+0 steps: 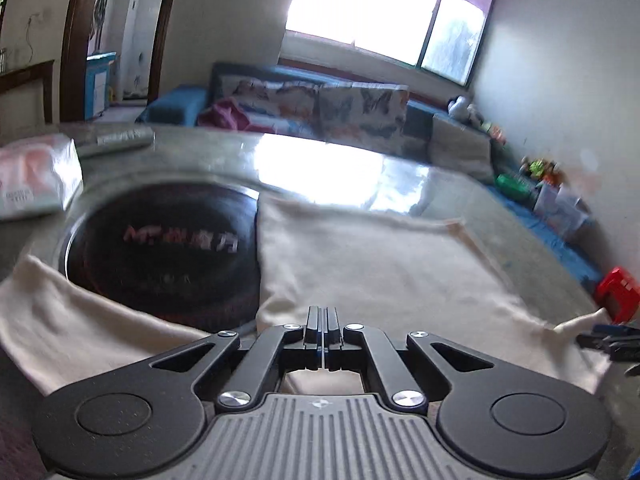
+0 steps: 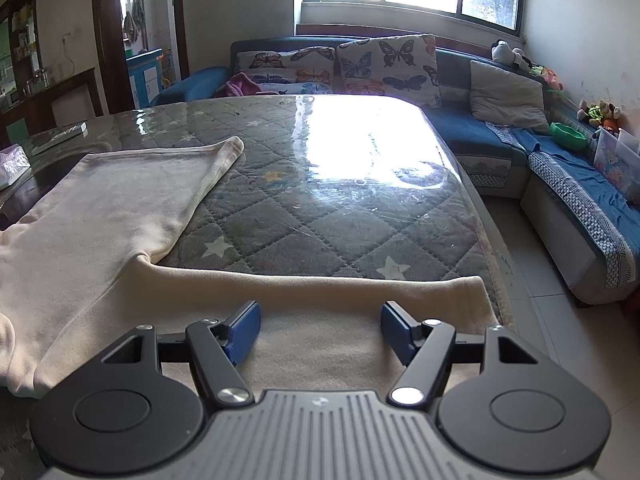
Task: Fold clothes
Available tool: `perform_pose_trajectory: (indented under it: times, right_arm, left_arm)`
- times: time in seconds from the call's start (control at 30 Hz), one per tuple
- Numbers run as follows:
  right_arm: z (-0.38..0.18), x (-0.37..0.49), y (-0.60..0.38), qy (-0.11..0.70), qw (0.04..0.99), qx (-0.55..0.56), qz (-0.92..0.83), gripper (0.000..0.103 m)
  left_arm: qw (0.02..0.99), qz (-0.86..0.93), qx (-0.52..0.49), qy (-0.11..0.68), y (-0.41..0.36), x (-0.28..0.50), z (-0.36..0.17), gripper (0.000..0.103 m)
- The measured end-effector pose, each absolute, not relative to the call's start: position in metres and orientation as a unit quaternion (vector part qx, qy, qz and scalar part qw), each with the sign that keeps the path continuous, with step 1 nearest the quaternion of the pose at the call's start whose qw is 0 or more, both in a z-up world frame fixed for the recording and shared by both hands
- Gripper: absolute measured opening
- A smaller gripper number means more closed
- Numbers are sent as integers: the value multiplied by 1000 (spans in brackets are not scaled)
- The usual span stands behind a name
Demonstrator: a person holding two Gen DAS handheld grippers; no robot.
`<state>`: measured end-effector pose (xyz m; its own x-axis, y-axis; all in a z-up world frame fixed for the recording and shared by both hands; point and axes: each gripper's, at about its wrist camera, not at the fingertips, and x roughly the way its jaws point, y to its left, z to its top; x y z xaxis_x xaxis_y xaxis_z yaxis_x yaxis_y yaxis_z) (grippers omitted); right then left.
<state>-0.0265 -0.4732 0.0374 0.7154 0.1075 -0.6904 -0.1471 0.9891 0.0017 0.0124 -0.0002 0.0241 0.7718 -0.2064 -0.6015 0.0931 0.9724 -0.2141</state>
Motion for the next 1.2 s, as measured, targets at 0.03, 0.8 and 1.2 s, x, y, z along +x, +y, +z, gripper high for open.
perform_pose_trajectory:
  times: [0.03,0.8,1.2]
  right_arm:
    - [37,-27,-473,371,926,-27,69,69]
    - [37,-33,-475,363,929,-19,71,73]
    - [58,-56,-431,335,926,-42,171,73]
  left_arm:
    - [935,-72,-87,335,1,13,20,1]
    - [931,-49,-101,348,5,25,20,11]
    - [926,-170,40,336,-73,-33,30,17]
